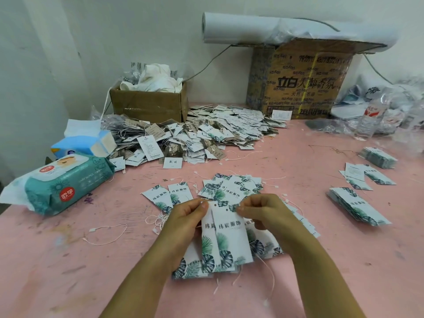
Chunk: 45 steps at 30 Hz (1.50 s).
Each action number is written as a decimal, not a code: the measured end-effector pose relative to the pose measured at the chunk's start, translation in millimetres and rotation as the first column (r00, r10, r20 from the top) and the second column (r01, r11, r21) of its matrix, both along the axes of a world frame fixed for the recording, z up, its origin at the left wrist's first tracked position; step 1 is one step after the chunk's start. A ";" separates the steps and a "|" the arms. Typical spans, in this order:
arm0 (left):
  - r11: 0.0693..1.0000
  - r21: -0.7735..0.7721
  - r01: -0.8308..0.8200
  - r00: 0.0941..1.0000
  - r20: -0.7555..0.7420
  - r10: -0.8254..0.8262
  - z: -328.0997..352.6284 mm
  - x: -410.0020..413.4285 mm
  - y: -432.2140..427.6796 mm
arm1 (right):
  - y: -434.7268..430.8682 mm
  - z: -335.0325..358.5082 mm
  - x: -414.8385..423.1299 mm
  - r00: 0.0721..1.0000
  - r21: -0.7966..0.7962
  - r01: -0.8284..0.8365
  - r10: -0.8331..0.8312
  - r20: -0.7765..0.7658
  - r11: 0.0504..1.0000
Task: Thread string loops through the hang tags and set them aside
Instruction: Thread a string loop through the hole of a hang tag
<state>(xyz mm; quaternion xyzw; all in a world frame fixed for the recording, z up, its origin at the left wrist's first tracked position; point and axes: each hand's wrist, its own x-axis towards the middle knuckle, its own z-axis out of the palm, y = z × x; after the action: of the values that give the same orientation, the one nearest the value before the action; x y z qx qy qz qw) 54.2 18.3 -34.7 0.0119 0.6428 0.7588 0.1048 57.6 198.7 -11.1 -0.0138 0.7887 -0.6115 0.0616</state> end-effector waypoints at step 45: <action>1.000 -0.004 -0.027 0.993 -0.112 0.026 -1.4 1.7 3.9 | -40.2 -16.1 -1.8 0.587 0.312 0.517 -0.066 -0.807 0.797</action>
<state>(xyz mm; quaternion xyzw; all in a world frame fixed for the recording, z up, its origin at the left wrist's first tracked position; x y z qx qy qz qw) 55.9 22.2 -36.1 0.0455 0.6499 0.7564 0.0586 55.8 158.5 -27.3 -0.1170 0.8624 -0.3126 -0.3806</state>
